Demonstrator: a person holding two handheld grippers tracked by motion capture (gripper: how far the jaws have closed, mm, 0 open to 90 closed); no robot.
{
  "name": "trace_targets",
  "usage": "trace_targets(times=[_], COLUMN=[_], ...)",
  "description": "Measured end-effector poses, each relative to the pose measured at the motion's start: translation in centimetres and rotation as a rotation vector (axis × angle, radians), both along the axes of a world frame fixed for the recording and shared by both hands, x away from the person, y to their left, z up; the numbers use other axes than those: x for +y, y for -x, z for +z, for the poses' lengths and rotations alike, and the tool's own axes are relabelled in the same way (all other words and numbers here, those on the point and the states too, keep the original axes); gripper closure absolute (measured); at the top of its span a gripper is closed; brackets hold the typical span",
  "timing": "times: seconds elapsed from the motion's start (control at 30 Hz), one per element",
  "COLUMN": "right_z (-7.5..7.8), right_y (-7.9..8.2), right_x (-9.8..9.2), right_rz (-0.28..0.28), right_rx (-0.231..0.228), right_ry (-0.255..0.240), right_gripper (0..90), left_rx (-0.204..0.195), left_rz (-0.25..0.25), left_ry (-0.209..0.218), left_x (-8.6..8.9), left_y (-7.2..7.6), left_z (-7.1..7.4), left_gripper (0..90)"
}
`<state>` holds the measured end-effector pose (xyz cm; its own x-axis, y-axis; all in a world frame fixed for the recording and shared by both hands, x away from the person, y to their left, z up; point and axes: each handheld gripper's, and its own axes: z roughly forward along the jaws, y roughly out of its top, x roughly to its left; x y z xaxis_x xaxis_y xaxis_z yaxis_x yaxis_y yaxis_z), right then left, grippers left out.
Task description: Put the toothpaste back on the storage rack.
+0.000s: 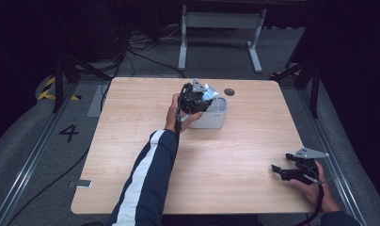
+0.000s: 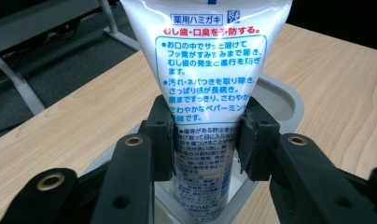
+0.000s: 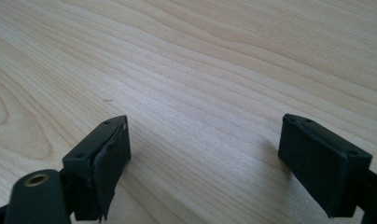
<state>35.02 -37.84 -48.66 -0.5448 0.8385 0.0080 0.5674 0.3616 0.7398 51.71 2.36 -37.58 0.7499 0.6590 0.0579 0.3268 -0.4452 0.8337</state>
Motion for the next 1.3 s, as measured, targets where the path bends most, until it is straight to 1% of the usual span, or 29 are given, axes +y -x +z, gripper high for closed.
trace_targets(times=[0.03,0.07,0.13,0.2,0.27,0.3,0.33,0.37,0.43,0.5,0.63,0.73,0.8,0.83,0.87,0.9,0.93,1.0,1.07,1.1,1.13,1.17,1.23,1.3], right_z=[0.0,0.0,0.0,0.0,0.0,0.0,0.0,0.0,0.0,0.0,0.0,0.0,0.0,0.0,0.0,0.0,0.0,0.0,0.0,0.0,0.0,0.0,0.0,0.0], right_y=[0.0,0.0,0.0,0.0,0.0,0.0,0.0,0.0,0.0,0.0,0.0,0.0,0.0,0.0,0.0,0.0,0.0,0.0,0.0,0.0,0.0,0.0,0.0,0.0], right_x=[0.0,0.0,0.0,0.0,0.0,0.0,0.0,0.0,0.0,0.0,0.0,0.0,0.0,0.0,0.0,0.0,0.0,0.0,0.0,0.0,0.0,0.0,0.0,0.0], right_rz=[0.0,0.0,0.0,0.0,0.0,0.0,0.0,0.0,0.0,0.0,0.0,0.0,0.0,0.0,0.0,0.0,0.0,0.0,0.0,0.0,0.0,0.0,0.0,0.0], right_rx=[0.0,0.0,0.0,0.0,0.0,0.0,0.0,0.0,0.0,0.0,0.0,0.0,-0.001,-0.001,-0.001,-0.001,-0.001,0.0,-0.001,-0.001,-0.001,0.0,0.0,0.0], right_ry=[0.0,0.0,0.0,0.0,0.0,0.0,0.0,0.0,0.0,0.0,0.0,0.0,0.001,0.001,0.001,0.001,0.001,0.0,0.001,0.001,0.001,0.0,0.001,0.0], right_gripper=[17.0,17.0,17.1,17.1,17.0,17.1,17.1,17.1,17.1,17.1,17.1,17.1,17.1,17.1,17.1,17.1,17.1,17.1,17.1,17.1,17.1,17.1,17.1,17.1], left_rx=[-0.005,0.008,0.008,0.01,0.024,0.029,0.029,0.038,0.042,0.042,0.044,0.044,0.05,0.032,0.037,0.031,0.027,0.015,0.024,0.025,0.034,0.034,0.038,0.039], left_rz=[-0.005,-0.003,-0.006,-0.007,-0.011,-0.018,-0.018,-0.022,-0.024,-0.024,-0.031,-0.02,-0.023,-0.024,-0.018,-0.016,-0.008,-0.007,0.0,0.002,0.003,0.001,0.006,0.005], left_ry=[-0.008,-0.008,-0.022,-0.026,-0.031,-0.046,-0.046,-0.06,-0.081,-0.081,-0.1,-0.107,-0.096,-0.03,0.006,0.02,0.026,-0.01,-0.025,-0.021,-0.019,-0.026,-0.019,-0.026], left_x=[0.0,-0.1,-0.1,-0.1,-0.2,-0.2,-0.2,-0.1,-0.2,-0.2,-0.4,-0.5,-0.3,0.0,0.3,0.5,0.5,0.5,0.4,0.4,0.5,0.5,0.5,0.6], left_y=[-0.1,0.0,0.0,0.0,0.0,0.0,0.0,-0.1,-0.1,-0.1,-0.1,-0.1,-0.2,0.0,0.0,0.0,0.0,0.1,0.1,0.0,0.0,-0.1,0.0,-0.1], left_z=[0.0,0.0,0.0,0.0,-0.1,-0.1,-0.1,-0.1,-0.1,-0.2,-0.3,-0.5,-0.6,-0.5,-0.1,0.1,0.3,0.5,0.4,0.3,0.2,-0.1,-0.3,-0.5], left_gripper=[62.5,62.4,62.2,61.9,61.5,59.7,59.0,59.0,57.7,57.5,58.1,58.2,58.1,71.0,68.2,70.0,67.8,67.1,65.7,65.7,65.4,64.7,63.9,63.8])
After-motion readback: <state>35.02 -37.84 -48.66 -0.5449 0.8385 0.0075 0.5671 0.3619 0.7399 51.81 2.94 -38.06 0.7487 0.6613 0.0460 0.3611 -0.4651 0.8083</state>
